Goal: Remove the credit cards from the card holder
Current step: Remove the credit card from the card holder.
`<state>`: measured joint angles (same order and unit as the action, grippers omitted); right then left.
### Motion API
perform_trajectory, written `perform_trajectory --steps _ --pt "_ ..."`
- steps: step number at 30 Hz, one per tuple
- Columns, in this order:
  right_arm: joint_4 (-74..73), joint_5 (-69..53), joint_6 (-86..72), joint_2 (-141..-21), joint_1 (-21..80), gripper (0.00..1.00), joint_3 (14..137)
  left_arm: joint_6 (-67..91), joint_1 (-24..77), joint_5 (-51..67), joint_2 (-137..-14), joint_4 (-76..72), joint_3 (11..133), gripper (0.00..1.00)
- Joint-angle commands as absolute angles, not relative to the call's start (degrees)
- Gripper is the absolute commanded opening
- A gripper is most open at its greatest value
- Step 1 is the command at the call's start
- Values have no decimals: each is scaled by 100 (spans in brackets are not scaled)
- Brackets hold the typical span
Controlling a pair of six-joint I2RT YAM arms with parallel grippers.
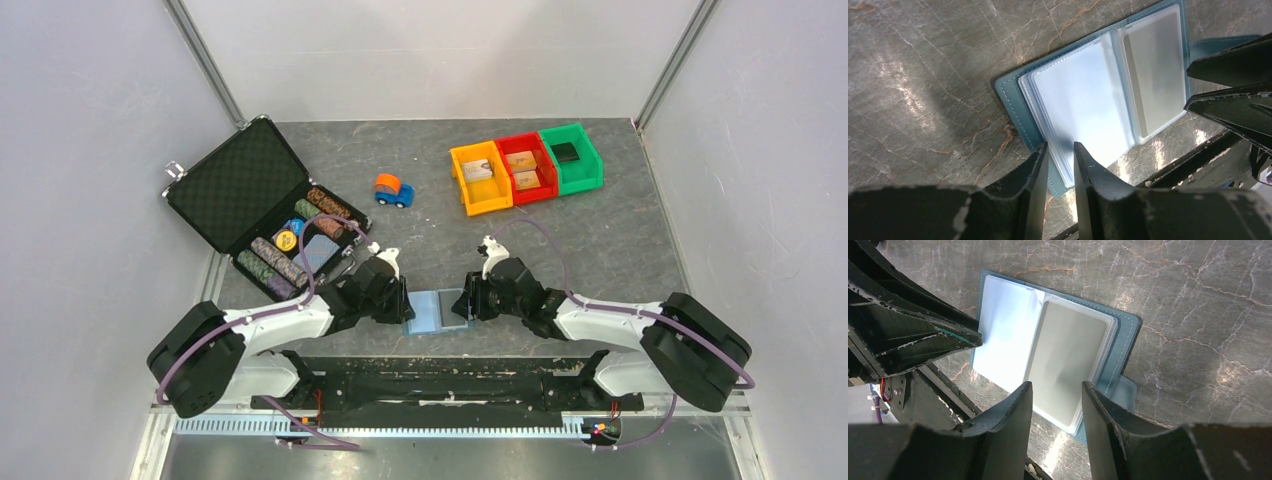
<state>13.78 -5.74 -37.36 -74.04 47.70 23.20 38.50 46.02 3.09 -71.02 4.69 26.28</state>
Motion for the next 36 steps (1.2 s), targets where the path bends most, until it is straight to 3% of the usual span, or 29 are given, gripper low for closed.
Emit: perform_trajectory --steps 1,17,36 --pt "1697 -632 -3857 -7535 4799 43 2417 3809 4588 446 -7176 96 2456 31" --pt "1200 -176 -3837 -7299 4808 43 2505 4048 4588 753 -6947 -244 2207 30" --pt "1497 -664 -4066 -7801 4843 43 2541 4236 4594 955 -7032 -633 2048 30"
